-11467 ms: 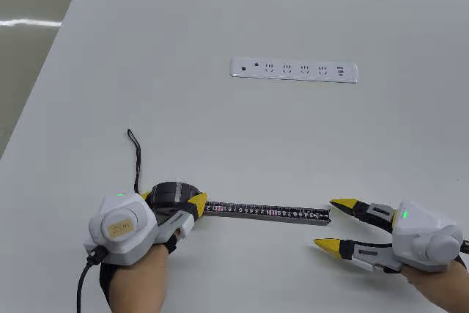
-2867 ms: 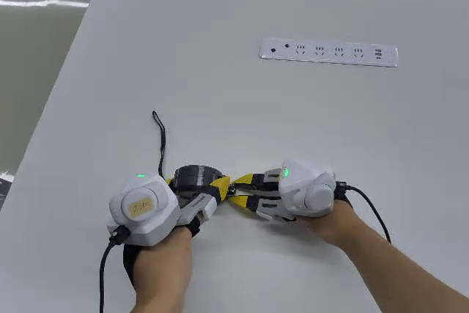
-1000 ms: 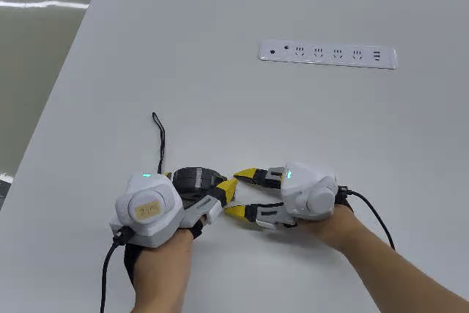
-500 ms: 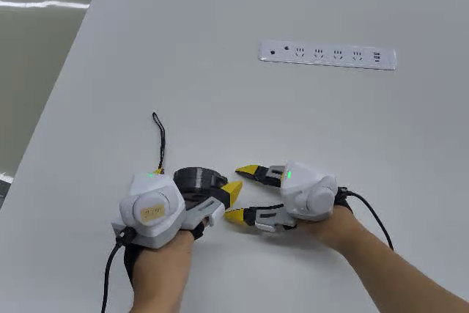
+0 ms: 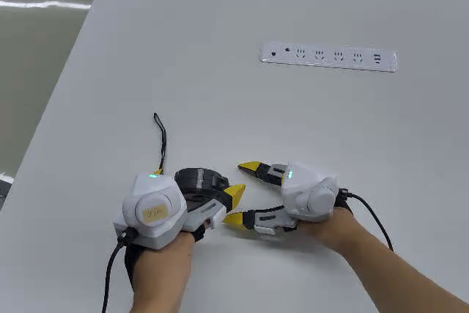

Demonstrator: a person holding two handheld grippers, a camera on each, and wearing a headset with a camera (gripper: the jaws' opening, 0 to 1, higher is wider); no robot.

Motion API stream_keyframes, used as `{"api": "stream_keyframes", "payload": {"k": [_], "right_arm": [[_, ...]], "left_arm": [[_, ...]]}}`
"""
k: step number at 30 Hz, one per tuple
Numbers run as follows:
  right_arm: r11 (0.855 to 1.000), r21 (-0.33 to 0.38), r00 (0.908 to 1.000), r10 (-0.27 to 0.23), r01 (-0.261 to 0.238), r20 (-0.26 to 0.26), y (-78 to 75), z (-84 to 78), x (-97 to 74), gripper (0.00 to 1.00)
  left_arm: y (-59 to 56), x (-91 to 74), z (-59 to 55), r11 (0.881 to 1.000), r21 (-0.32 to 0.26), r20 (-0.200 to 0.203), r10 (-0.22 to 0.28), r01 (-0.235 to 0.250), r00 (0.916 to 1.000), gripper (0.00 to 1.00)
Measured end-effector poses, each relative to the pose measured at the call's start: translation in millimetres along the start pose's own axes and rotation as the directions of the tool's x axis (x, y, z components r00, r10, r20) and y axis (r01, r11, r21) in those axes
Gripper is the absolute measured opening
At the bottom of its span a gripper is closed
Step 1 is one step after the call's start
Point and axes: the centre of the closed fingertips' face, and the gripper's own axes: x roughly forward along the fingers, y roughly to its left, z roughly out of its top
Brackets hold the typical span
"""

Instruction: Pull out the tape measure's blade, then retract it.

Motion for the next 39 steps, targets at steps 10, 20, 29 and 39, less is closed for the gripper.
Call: {"api": "stream_keyframes", "payload": {"k": [10,20,29,39], "right_arm": [[1.000,0.010,1.0000,-0.004,0.004,-0.004,1.4,-0.2,-3.6,0.69],[0.998,0.053,0.9992,-0.040,0.040,-0.001,3.6,-1.2,-17.3,0.68],[0.988,0.128,0.9961,-0.088,0.087,0.000,3.8,4.4,-28.5,0.70],[0.974,0.185,0.9905,-0.138,0.134,0.009,3.4,12.3,-40.4,0.71]], "left_arm": [[-1.8,-2.0,-0.7,1.000,0.001,0.001,-0.008,0.008,1.0000,0.95],[-1.0,-7.2,1.3,0.998,0.050,0.012,-0.050,0.050,0.9987,0.94],[1.2,-14.0,-7.3,0.987,0.113,-0.009,-0.111,0.111,0.9938,0.93],[3.6,-24.9,-6.8,0.972,0.154,-0.019,-0.176,0.177,0.9842,0.93]]}}
